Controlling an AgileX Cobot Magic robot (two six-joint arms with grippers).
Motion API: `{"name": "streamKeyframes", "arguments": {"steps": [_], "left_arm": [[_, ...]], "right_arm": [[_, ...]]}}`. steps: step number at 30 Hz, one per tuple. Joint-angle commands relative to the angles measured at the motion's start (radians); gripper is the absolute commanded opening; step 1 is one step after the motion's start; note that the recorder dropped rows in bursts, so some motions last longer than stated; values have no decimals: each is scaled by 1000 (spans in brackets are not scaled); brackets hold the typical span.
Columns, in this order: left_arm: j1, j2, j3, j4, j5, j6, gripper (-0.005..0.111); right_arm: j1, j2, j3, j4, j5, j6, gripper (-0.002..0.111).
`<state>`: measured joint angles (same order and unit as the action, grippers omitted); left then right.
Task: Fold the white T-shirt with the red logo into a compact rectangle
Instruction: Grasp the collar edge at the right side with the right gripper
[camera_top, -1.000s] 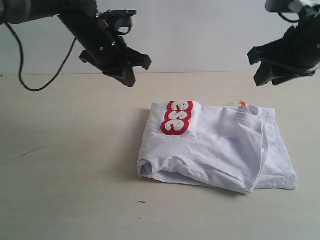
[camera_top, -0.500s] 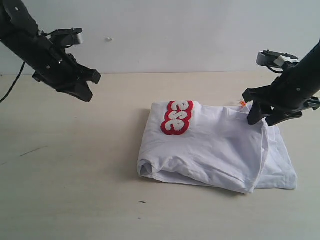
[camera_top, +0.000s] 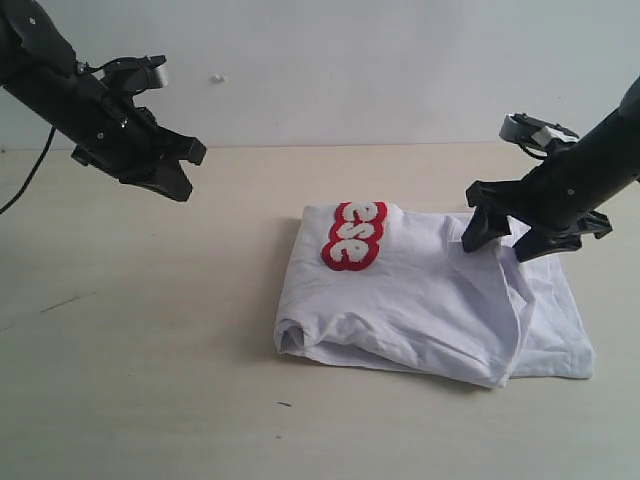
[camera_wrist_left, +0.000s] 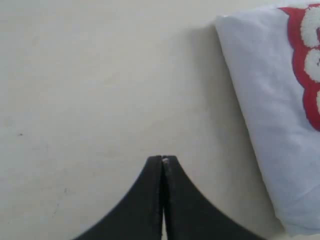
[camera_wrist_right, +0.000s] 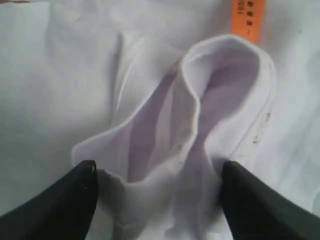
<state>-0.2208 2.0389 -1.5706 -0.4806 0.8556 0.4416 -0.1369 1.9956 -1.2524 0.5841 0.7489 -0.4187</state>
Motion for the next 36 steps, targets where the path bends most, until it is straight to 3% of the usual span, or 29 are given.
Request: {"name": "streamKeyframes", "arguments": {"steps": [1, 7, 18, 29, 36], "left_arm": [[2, -12, 4, -15, -1, 7, 0], [2, -12, 4, -15, -1, 7, 0], [2, -12, 4, -15, 9, 7, 0], [2, -12, 4, -33, 14, 7, 0], [2, -12, 8, -33, 20, 12, 0]], "right_arm": [[-2, 9, -4, -80, 8, 45, 66], [-2, 9, -4, -87, 21, 72, 55], [-2, 32, -33, -148, 109, 43, 0], [-40, -126, -51, -208, 125, 30, 0], [-39, -104, -41, -424, 64, 172, 0]]}}
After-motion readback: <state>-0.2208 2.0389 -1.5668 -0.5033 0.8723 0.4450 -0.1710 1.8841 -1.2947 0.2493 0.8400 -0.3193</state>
